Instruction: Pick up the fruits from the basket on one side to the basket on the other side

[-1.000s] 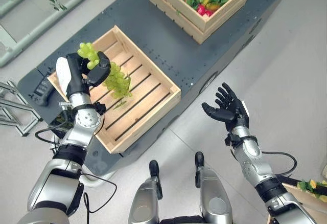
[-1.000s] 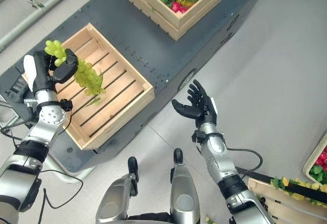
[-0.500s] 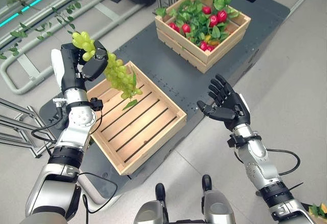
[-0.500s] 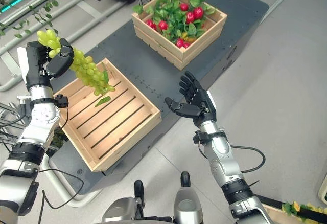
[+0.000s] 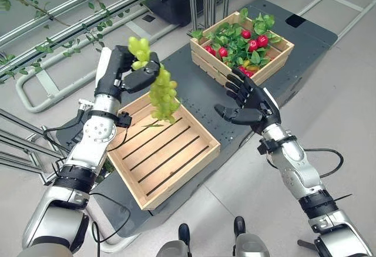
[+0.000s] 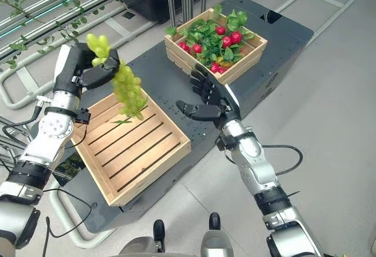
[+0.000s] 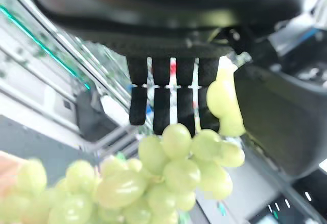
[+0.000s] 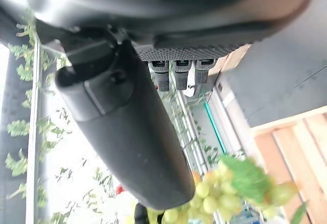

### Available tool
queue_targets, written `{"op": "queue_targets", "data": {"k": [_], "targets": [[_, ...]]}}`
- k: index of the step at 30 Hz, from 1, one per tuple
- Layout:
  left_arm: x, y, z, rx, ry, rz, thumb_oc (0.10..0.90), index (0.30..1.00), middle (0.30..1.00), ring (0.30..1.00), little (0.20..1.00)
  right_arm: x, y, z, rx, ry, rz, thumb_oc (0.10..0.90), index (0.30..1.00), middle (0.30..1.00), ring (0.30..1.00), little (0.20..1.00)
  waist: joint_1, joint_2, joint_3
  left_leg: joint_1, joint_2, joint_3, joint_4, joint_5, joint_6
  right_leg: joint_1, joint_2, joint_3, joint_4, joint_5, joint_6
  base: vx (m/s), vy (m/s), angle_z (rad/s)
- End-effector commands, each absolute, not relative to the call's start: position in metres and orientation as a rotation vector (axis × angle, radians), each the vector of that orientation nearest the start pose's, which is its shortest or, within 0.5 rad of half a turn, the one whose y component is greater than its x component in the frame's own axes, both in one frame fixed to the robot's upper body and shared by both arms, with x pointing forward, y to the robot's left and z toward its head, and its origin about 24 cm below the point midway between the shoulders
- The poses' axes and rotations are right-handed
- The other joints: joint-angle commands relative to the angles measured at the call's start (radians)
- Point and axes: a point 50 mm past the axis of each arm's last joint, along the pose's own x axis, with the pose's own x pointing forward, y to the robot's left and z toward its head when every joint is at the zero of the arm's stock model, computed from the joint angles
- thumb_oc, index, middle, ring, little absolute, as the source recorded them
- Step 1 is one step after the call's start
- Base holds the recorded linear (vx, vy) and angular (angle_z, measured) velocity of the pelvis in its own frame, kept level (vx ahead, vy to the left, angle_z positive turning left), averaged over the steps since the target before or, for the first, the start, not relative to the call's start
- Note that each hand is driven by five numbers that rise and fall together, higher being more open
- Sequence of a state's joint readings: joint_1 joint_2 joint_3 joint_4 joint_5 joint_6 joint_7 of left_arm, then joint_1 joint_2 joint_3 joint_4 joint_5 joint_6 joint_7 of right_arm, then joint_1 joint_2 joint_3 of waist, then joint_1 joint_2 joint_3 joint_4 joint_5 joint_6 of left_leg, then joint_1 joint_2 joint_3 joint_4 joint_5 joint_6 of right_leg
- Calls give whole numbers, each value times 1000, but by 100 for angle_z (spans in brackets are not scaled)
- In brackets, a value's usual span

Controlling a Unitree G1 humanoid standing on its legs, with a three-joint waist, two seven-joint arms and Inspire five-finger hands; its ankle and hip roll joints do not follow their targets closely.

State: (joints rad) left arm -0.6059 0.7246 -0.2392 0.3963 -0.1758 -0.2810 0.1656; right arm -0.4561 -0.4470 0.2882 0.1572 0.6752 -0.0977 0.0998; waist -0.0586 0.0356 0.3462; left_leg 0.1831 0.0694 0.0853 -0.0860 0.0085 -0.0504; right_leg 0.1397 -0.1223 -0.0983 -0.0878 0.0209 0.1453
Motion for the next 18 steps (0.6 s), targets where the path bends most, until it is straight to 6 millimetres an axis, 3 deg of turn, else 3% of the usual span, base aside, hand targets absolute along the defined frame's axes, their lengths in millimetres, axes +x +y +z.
{"op": "queue_targets", "data": {"k": [1,8,18], "targets": [[341,212,260,515,-790,-46,400,300,300,300,300,318,-119,153,160,-317,581,800,900,900,900,900,28,-8,-265,-44,-45,-33,26,-22,-11,-6,-11,-35,9,26,-37,-22,-55,3],[343,190,269,540,-816,-141,400,300,300,300,300,325,-107,164,94,-302,601,800,900,900,900,900,40,-17,-281,-44,-39,-39,16,-16,-12,-1,-11,-46,5,23,-38,-14,-34,5],[334,159,283,474,-884,-259,400,300,300,300,300,328,-82,145,241,-135,713,800,900,900,900,900,58,-24,-296,-41,-31,-46,9,-16,-12,10,-9,-51,1,16,-41,-3,-3,0]]}}
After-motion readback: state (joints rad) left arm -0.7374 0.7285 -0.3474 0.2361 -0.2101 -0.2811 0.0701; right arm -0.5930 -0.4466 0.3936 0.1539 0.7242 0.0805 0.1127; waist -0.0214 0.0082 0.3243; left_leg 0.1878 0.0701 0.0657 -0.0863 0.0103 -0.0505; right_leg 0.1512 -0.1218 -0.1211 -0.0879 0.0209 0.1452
